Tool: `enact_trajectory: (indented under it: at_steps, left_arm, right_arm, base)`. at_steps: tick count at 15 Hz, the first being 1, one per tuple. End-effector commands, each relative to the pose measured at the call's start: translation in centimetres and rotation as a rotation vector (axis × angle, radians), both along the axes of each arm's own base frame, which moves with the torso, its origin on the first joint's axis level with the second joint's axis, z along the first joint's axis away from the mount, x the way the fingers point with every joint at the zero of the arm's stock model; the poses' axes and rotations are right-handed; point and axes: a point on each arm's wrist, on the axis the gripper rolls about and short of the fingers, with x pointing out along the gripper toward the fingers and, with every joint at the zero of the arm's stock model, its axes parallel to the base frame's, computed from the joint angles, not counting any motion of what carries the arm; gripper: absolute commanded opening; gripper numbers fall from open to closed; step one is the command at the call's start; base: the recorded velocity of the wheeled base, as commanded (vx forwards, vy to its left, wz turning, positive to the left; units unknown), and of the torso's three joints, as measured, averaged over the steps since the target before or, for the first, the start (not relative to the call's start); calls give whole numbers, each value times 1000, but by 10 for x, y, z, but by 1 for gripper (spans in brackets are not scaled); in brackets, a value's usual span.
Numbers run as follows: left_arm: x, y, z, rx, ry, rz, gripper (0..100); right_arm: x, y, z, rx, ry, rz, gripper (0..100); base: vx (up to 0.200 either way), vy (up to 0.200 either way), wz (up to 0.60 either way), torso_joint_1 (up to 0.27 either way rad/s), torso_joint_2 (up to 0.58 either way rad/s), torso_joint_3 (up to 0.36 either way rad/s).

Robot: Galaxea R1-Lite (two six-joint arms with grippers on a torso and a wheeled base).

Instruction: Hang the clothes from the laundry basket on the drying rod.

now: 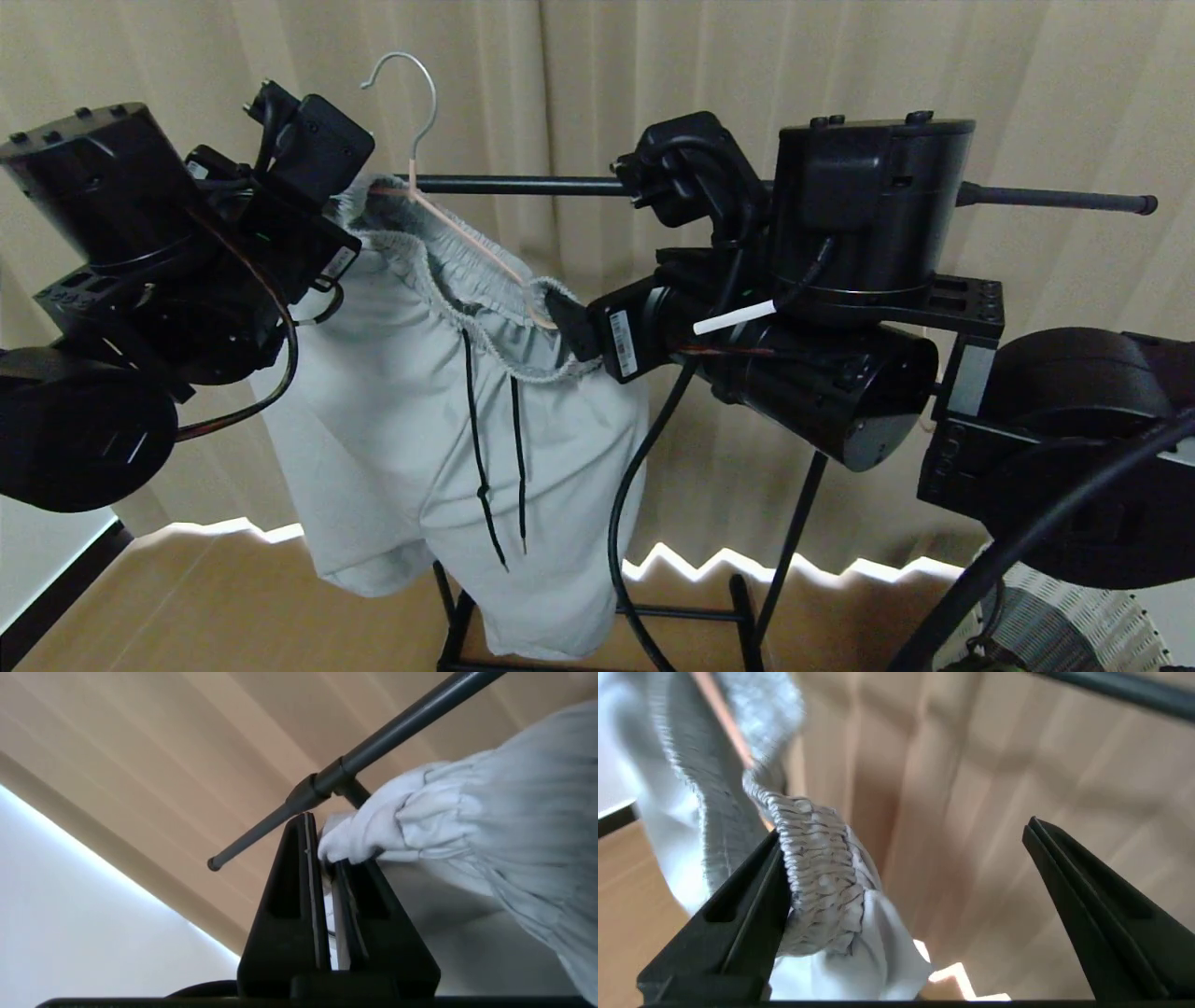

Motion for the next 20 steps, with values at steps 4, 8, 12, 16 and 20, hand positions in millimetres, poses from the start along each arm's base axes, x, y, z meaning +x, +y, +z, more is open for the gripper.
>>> enact_trajectory:
  at_steps: [4,8,12,16,20]
  left_arm:
    - [9,6,-7,6,21,28,0]
    - [10,9,-8,6,24,38,0]
    - [12,8,-11,8,32,38,0]
    - [12,7,-11,8,32,37,0]
    - [9,2,-9,7,26,18,0]
  right_arm:
    - [-15,-2,8,4,-16,33,100]
    - [-35,-17,5,-11,0,57,100]
    - [-46,-14,11,7,-6,169,100]
    - [-32,12,-2,-26,-7,177,100]
    - [-2,58,-29,-128,-37,127,100]
  base:
    - [0,0,0,0,0,0]
    - [0,0,0,0,0,0]
    - [0,0,0,0,0,0]
    - [0,0,0,0,0,0]
    - [0,0,0,0,0,0]
